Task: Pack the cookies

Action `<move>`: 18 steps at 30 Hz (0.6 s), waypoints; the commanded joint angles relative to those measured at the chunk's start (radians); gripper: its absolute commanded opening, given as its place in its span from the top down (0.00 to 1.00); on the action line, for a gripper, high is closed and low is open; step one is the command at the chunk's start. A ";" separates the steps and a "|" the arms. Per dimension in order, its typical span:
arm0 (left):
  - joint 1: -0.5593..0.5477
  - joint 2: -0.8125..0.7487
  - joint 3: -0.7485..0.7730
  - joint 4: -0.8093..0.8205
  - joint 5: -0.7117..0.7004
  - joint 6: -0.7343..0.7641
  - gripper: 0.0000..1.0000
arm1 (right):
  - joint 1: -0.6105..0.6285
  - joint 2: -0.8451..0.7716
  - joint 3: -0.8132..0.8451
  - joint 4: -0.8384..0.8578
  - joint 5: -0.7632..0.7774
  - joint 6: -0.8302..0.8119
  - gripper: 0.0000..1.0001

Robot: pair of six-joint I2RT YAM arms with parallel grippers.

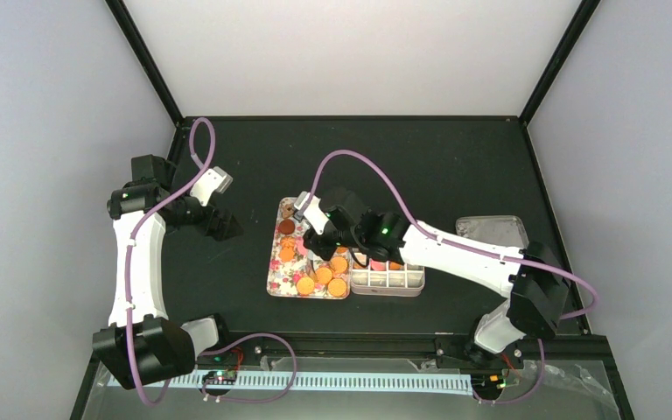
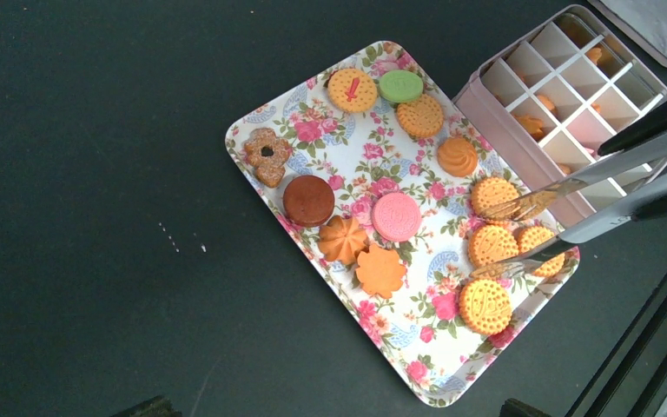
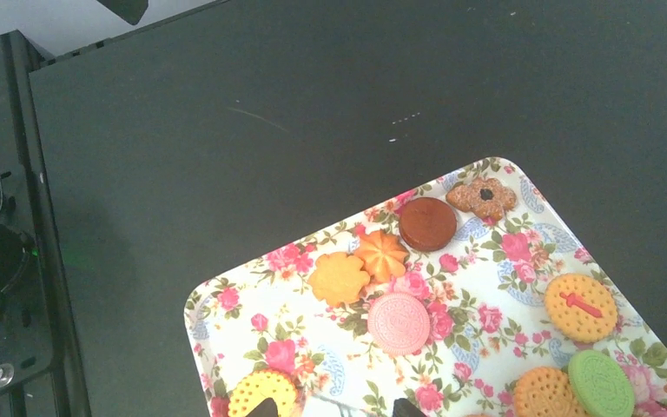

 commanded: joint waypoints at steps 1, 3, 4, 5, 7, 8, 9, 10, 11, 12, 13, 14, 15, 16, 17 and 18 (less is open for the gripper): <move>0.007 -0.015 0.011 -0.012 0.006 0.024 0.01 | 0.006 0.006 -0.037 0.036 0.025 0.004 0.66; 0.007 -0.012 0.011 -0.012 0.009 0.023 0.01 | 0.007 0.010 -0.049 0.039 0.036 0.006 0.65; 0.008 -0.012 0.010 -0.012 0.010 0.023 0.01 | 0.007 0.011 -0.054 0.041 0.044 0.007 0.64; 0.007 -0.012 0.008 -0.011 0.010 0.023 0.01 | 0.007 0.014 -0.059 0.043 0.049 0.004 0.64; 0.007 -0.013 0.005 -0.009 0.010 0.023 0.01 | 0.008 0.025 -0.058 0.046 0.050 -0.001 0.63; 0.007 -0.013 0.005 -0.008 0.010 0.024 0.01 | 0.007 0.033 -0.053 0.045 0.047 -0.002 0.63; 0.007 -0.013 0.005 -0.007 0.010 0.022 0.01 | 0.007 0.041 -0.049 0.044 0.043 0.000 0.63; 0.008 -0.014 0.005 -0.008 0.009 0.022 0.01 | 0.008 0.044 -0.048 0.045 0.035 0.002 0.64; 0.008 -0.014 0.005 -0.008 0.009 0.022 0.01 | 0.008 0.045 -0.048 0.048 0.027 0.005 0.65; 0.007 -0.016 0.004 -0.008 0.009 0.022 0.01 | 0.011 0.044 -0.048 0.053 0.022 0.007 0.66; 0.007 -0.016 0.003 -0.008 0.007 0.023 0.01 | 0.014 0.042 -0.048 0.057 0.018 0.009 0.68; 0.007 -0.016 0.001 -0.007 0.004 0.024 0.01 | 0.018 0.038 -0.048 0.059 0.014 0.009 0.70; 0.007 -0.017 0.000 -0.006 0.002 0.025 0.01 | 0.023 0.034 -0.047 0.063 0.014 0.007 0.71; 0.007 -0.016 0.000 -0.005 0.003 0.025 0.01 | 0.030 0.028 -0.046 0.063 0.016 0.003 0.73; 0.007 -0.015 0.000 -0.006 0.003 0.024 0.01 | 0.038 0.026 -0.043 0.062 0.021 -0.002 0.74; 0.007 -0.015 0.000 -0.006 0.005 0.022 0.01 | 0.046 0.024 -0.038 0.059 0.025 -0.009 0.74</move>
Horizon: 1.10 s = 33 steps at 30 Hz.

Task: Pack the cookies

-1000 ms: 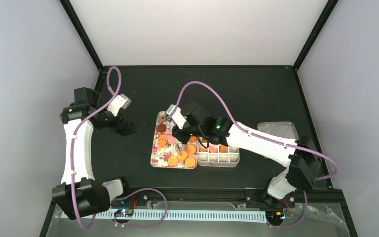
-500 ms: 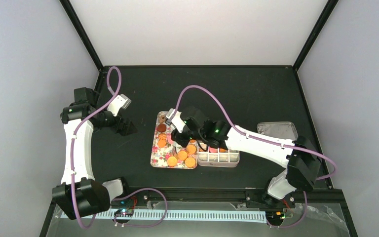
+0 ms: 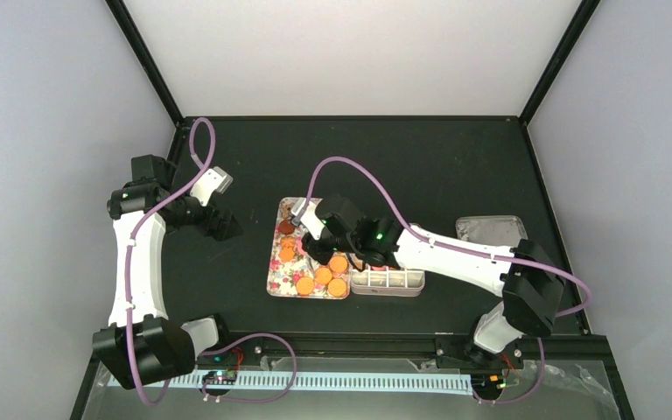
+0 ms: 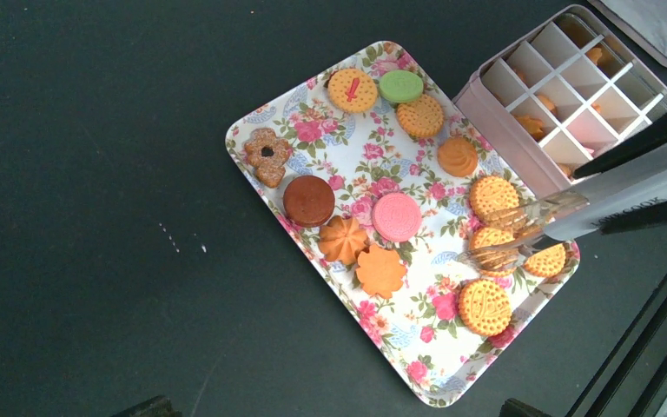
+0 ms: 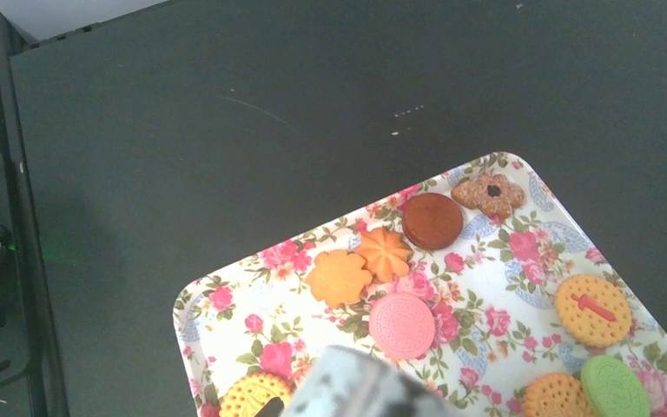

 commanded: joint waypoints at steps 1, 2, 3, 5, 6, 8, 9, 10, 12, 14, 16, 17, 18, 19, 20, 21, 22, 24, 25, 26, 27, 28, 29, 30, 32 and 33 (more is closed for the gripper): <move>0.008 -0.015 0.001 -0.006 0.007 0.021 0.01 | 0.041 -0.001 0.009 -0.012 0.008 -0.013 0.75; 0.008 -0.016 0.001 -0.006 0.008 0.021 0.01 | 0.050 0.001 0.016 -0.016 0.012 -0.018 0.75; 0.007 -0.016 0.001 -0.006 0.009 0.021 0.01 | 0.058 0.007 0.026 -0.024 0.015 -0.021 0.74; 0.008 -0.018 0.001 -0.006 0.009 0.021 0.01 | 0.068 0.015 0.040 -0.031 0.017 -0.025 0.74; 0.007 -0.019 0.001 -0.007 0.007 0.022 0.01 | 0.070 0.018 0.042 -0.032 0.018 -0.025 0.74; 0.008 -0.020 0.001 -0.006 0.001 0.023 0.01 | 0.070 0.020 0.043 -0.035 0.036 -0.023 0.71; 0.008 -0.022 0.000 -0.007 0.001 0.023 0.01 | 0.070 0.018 0.041 -0.040 0.052 -0.024 0.70; 0.008 -0.023 -0.001 -0.009 0.000 0.024 0.01 | 0.070 0.015 0.037 -0.041 0.068 -0.024 0.69; 0.007 -0.023 -0.002 -0.006 0.003 0.025 0.01 | 0.069 0.002 0.028 -0.044 0.095 -0.028 0.69; 0.007 -0.020 -0.002 -0.007 0.006 0.024 0.01 | 0.068 -0.012 0.022 -0.051 0.114 -0.032 0.69; 0.007 -0.018 -0.002 -0.006 0.009 0.024 0.01 | 0.068 -0.022 0.014 -0.051 0.112 -0.030 0.69; 0.007 -0.018 -0.001 -0.006 0.011 0.024 0.01 | 0.068 -0.023 0.013 -0.053 0.111 -0.030 0.69; 0.007 -0.017 0.001 -0.007 0.012 0.024 0.01 | 0.069 -0.021 0.012 -0.056 0.113 -0.029 0.69; 0.008 -0.016 0.003 -0.008 0.012 0.024 0.01 | 0.069 -0.018 0.010 -0.061 0.119 -0.027 0.69; 0.007 -0.016 0.006 -0.009 0.012 0.024 0.01 | 0.068 -0.015 0.006 -0.063 0.124 -0.025 0.68; 0.008 -0.017 0.008 -0.009 0.012 0.024 0.01 | 0.069 -0.014 -0.001 -0.060 0.124 -0.022 0.68; 0.008 -0.017 0.008 -0.010 0.012 0.024 0.01 | 0.069 -0.012 -0.010 -0.054 0.120 -0.018 0.67; 0.008 -0.017 0.010 -0.010 0.010 0.026 0.01 | 0.068 -0.005 -0.030 -0.041 0.114 -0.011 0.67; 0.007 -0.017 0.010 -0.009 0.008 0.026 0.01 | 0.068 0.001 -0.034 -0.038 0.116 -0.009 0.67; 0.007 -0.016 0.010 -0.010 0.008 0.025 0.01 | 0.069 0.005 -0.037 -0.034 0.120 -0.008 0.67; 0.007 -0.017 0.010 -0.011 0.008 0.026 0.01 | 0.068 0.009 -0.039 -0.028 0.118 -0.008 0.67; 0.007 -0.016 0.010 -0.011 0.009 0.026 0.01 | 0.068 0.011 -0.039 -0.021 0.115 -0.009 0.67; 0.007 -0.015 0.010 -0.011 0.010 0.026 0.01 | 0.067 0.013 -0.035 -0.015 0.110 -0.007 0.67; 0.007 -0.015 0.011 -0.011 0.009 0.026 0.01 | 0.066 0.016 -0.031 -0.011 0.104 -0.007 0.67; 0.007 -0.015 0.014 -0.011 0.010 0.025 0.01 | 0.064 0.022 -0.015 -0.008 0.098 -0.005 0.69; 0.008 -0.015 0.015 -0.011 0.009 0.025 0.01 | 0.062 0.022 -0.008 -0.005 0.099 0.000 0.73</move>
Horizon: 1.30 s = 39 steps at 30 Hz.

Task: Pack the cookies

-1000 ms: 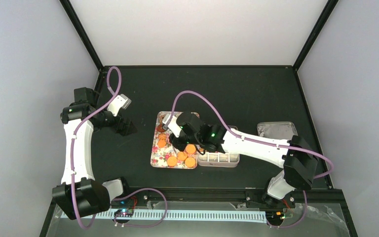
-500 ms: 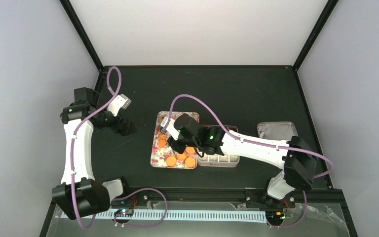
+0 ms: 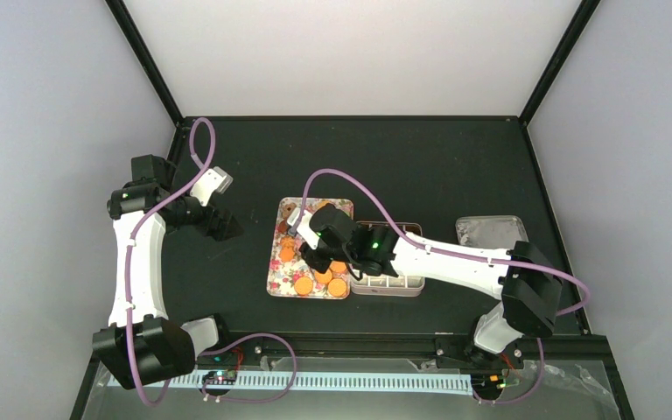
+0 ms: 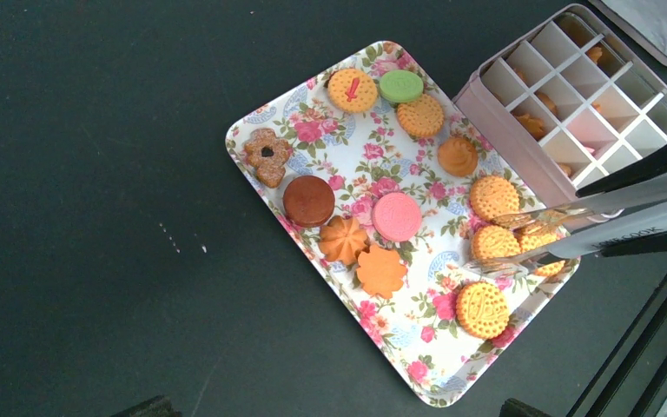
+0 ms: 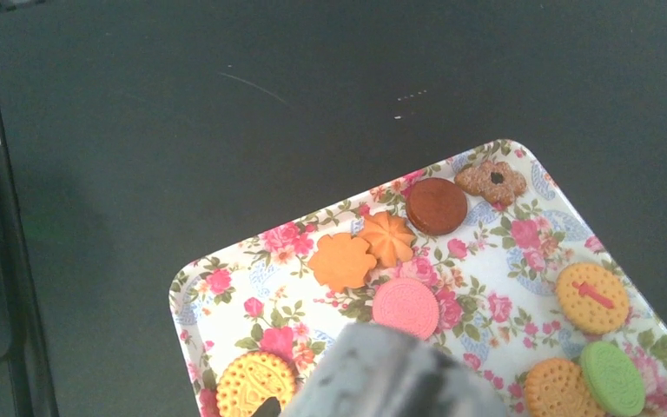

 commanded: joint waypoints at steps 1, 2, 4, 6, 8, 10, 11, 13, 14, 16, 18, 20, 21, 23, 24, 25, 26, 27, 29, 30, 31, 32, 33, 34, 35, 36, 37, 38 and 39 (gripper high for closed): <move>0.007 -0.016 0.015 -0.011 0.008 0.024 0.01 | -0.008 0.018 0.014 0.006 0.004 0.025 0.78; 0.007 -0.016 0.016 -0.012 0.008 0.024 0.01 | -0.011 0.012 0.017 0.011 -0.001 0.027 0.82; 0.008 -0.017 0.016 -0.012 0.005 0.025 0.01 | -0.022 -0.005 0.026 0.018 -0.018 0.029 0.86; 0.007 -0.016 0.016 -0.012 0.005 0.025 0.01 | -0.031 -0.025 0.036 0.021 -0.032 0.033 0.88; 0.007 -0.016 0.016 -0.011 0.007 0.024 0.01 | -0.044 -0.046 0.042 0.024 -0.039 0.038 0.94; 0.008 -0.016 0.016 -0.011 0.008 0.025 0.01 | -0.059 -0.066 0.043 0.029 -0.054 0.050 0.99; 0.007 -0.017 0.016 -0.011 0.009 0.025 0.01 | -0.071 -0.077 0.040 0.033 -0.063 0.058 0.99; 0.007 -0.016 0.016 -0.016 0.016 0.032 0.01 | -0.091 -0.093 0.029 0.041 -0.080 0.079 0.99; 0.007 -0.016 0.016 -0.019 0.019 0.035 0.01 | -0.100 -0.099 0.024 0.045 -0.088 0.082 0.99; 0.008 -0.018 0.015 -0.020 0.022 0.037 0.01 | -0.110 -0.103 0.016 0.044 -0.091 0.083 0.99; 0.008 -0.020 0.013 -0.019 0.020 0.037 0.01 | -0.117 -0.106 0.010 0.042 -0.096 0.082 0.99; 0.008 -0.019 0.013 -0.019 0.017 0.038 0.01 | -0.122 -0.116 0.003 0.046 -0.097 0.084 0.99; 0.008 -0.018 0.013 -0.019 0.017 0.037 0.01 | -0.123 -0.123 0.002 0.047 -0.095 0.083 0.99; 0.007 -0.019 0.014 -0.017 0.017 0.036 0.01 | -0.129 -0.144 -0.001 0.046 -0.099 0.083 0.99; 0.008 -0.018 0.014 -0.017 0.017 0.035 0.01 | -0.130 -0.150 -0.001 0.045 -0.098 0.079 0.99; 0.007 -0.018 0.016 -0.017 0.018 0.036 0.01 | -0.131 -0.150 0.001 0.042 -0.101 0.077 0.99; 0.007 -0.018 0.016 -0.016 0.019 0.035 0.01 | -0.131 -0.147 0.001 0.040 -0.101 0.077 0.99; 0.007 -0.017 0.016 -0.016 0.018 0.034 0.01 | -0.131 -0.141 -0.001 0.041 -0.102 0.077 0.99; 0.007 -0.019 0.013 -0.016 0.020 0.034 0.01 | -0.129 -0.123 -0.005 0.045 -0.110 0.078 0.99; 0.007 -0.019 0.013 -0.017 0.020 0.034 0.01 | -0.129 -0.111 -0.003 0.049 -0.112 0.076 0.98; 0.007 -0.020 0.012 -0.019 0.018 0.034 0.01 | -0.129 -0.097 0.001 0.048 -0.111 0.077 0.95; 0.007 -0.021 0.011 -0.021 0.016 0.035 0.01 | -0.128 -0.085 0.005 0.048 -0.109 0.078 0.91; 0.007 -0.023 0.011 -0.022 0.014 0.037 0.01 | -0.128 -0.072 0.010 0.049 -0.104 0.076 0.89; 0.007 -0.024 0.010 -0.022 0.012 0.038 0.01 | -0.125 -0.062 0.015 0.049 -0.096 0.073 0.87; 0.008 -0.024 0.010 -0.021 0.011 0.039 0.01 | -0.123 -0.055 0.017 0.050 -0.086 0.069 0.86; 0.007 -0.025 0.011 -0.022 0.011 0.039 0.01 | -0.120 -0.050 0.019 0.051 -0.078 0.064 0.85; 0.008 -0.025 0.011 -0.020 0.010 0.039 0.01 | -0.117 -0.044 0.020 0.052 -0.073 0.059 0.83; 0.008 -0.025 0.011 -0.020 0.011 0.039 0.01 | -0.111 -0.040 0.020 0.052 -0.062 0.052 0.83; 0.007 -0.025 0.011 -0.019 0.013 0.037 0.01 | -0.103 -0.034 0.019 0.053 -0.053 0.042 0.82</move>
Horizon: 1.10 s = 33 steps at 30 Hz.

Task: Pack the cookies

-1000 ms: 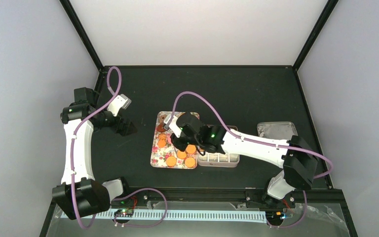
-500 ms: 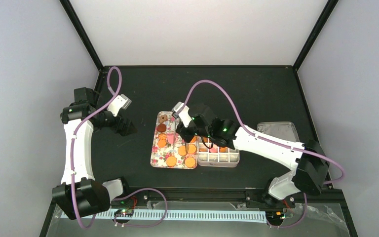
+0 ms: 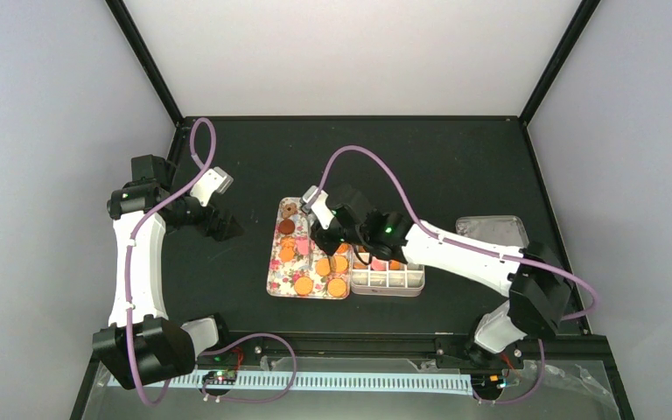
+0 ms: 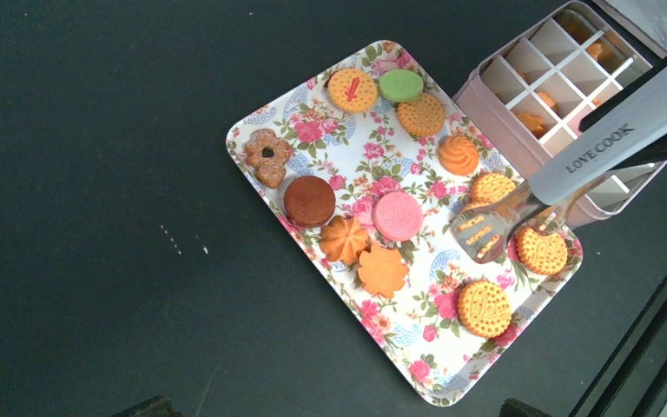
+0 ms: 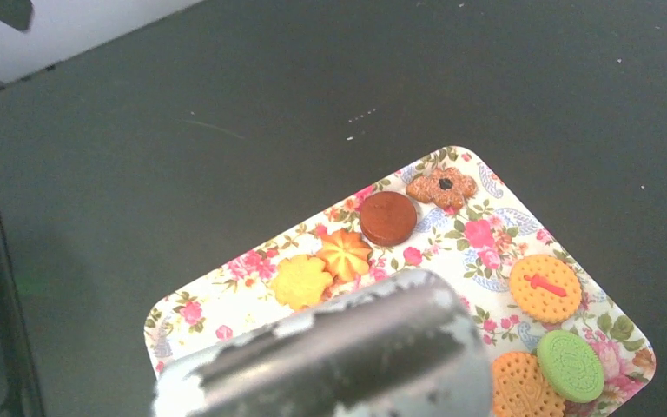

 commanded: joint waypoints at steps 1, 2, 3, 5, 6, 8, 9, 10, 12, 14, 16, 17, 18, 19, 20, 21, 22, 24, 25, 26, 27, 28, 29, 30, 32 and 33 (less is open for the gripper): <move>0.008 -0.023 0.010 -0.017 0.014 0.024 0.01 | 0.029 0.019 0.016 0.042 0.050 -0.038 0.82; 0.007 -0.022 0.010 -0.016 0.016 0.023 0.01 | 0.040 0.023 0.011 0.046 0.072 -0.047 0.82; 0.007 -0.020 0.010 -0.016 0.017 0.022 0.01 | 0.051 0.025 0.002 0.055 0.089 -0.055 0.82; 0.008 -0.019 0.010 -0.017 0.018 0.023 0.01 | 0.068 0.021 -0.023 0.083 0.118 -0.065 0.82; 0.008 -0.019 0.010 -0.018 0.017 0.025 0.01 | 0.076 0.018 -0.035 0.097 0.122 -0.069 0.82; 0.007 -0.021 0.007 -0.017 0.015 0.026 0.01 | 0.090 0.011 -0.065 0.121 0.137 -0.074 0.83; 0.007 -0.021 0.007 -0.016 0.015 0.026 0.01 | 0.097 0.006 -0.079 0.140 0.145 -0.079 0.84; 0.008 -0.020 0.007 -0.015 0.016 0.026 0.01 | 0.104 0.000 -0.096 0.158 0.160 -0.083 0.86; 0.007 -0.020 0.004 -0.015 0.022 0.027 0.01 | 0.115 -0.006 -0.116 0.178 0.187 -0.096 0.91; 0.007 -0.020 -0.004 -0.020 0.041 0.035 0.01 | 0.120 -0.014 -0.128 0.190 0.204 -0.102 0.93; 0.008 -0.025 -0.020 -0.029 0.075 0.060 0.01 | 0.121 -0.041 -0.143 0.209 0.204 -0.107 0.96; 0.007 -0.029 -0.031 -0.030 0.093 0.070 0.01 | 0.121 -0.059 -0.148 0.219 0.198 -0.111 0.97; 0.006 -0.037 -0.045 -0.028 0.119 0.083 0.01 | 0.120 -0.082 -0.151 0.232 0.193 -0.115 0.98; 0.006 -0.045 -0.064 -0.022 0.148 0.093 0.01 | 0.119 -0.102 -0.148 0.237 0.189 -0.118 0.98; 0.005 -0.057 -0.081 -0.012 0.180 0.102 0.01 | 0.119 -0.126 -0.144 0.242 0.183 -0.124 0.98; -0.001 -0.069 -0.098 -0.007 0.212 0.116 0.01 | 0.119 -0.154 -0.139 0.242 0.167 -0.133 0.98; -0.011 -0.084 -0.113 -0.003 0.241 0.125 0.01 | 0.117 -0.173 -0.131 0.243 0.151 -0.142 0.99; -0.047 -0.112 -0.132 0.013 0.278 0.131 0.01 | 0.116 -0.209 -0.112 0.242 0.110 -0.166 0.99; -0.071 -0.125 -0.136 0.018 0.288 0.137 0.01 | 0.116 -0.223 -0.100 0.240 0.074 -0.181 0.99; -0.093 -0.136 -0.138 0.016 0.301 0.154 0.01 | 0.114 -0.238 -0.089 0.238 0.034 -0.200 0.99; -0.114 -0.143 -0.137 0.009 0.313 0.173 0.01 | 0.111 -0.248 -0.078 0.233 -0.011 -0.215 0.99; -0.136 -0.151 -0.133 -0.005 0.335 0.199 0.01 | 0.107 -0.255 -0.058 0.219 -0.052 -0.229 0.99; -0.155 -0.158 -0.125 -0.022 0.356 0.222 0.01 | 0.101 -0.257 -0.033 0.196 -0.091 -0.240 0.99; -0.172 -0.163 -0.115 -0.047 0.382 0.248 0.01 | 0.094 -0.260 -0.002 0.168 -0.134 -0.253 0.99; -0.198 -0.167 -0.097 -0.110 0.444 0.327 0.01 | 0.085 -0.264 0.054 0.116 -0.243 -0.294 0.99; -0.215 -0.165 -0.087 -0.145 0.462 0.368 0.02 | 0.081 -0.266 0.073 0.094 -0.298 -0.321 0.99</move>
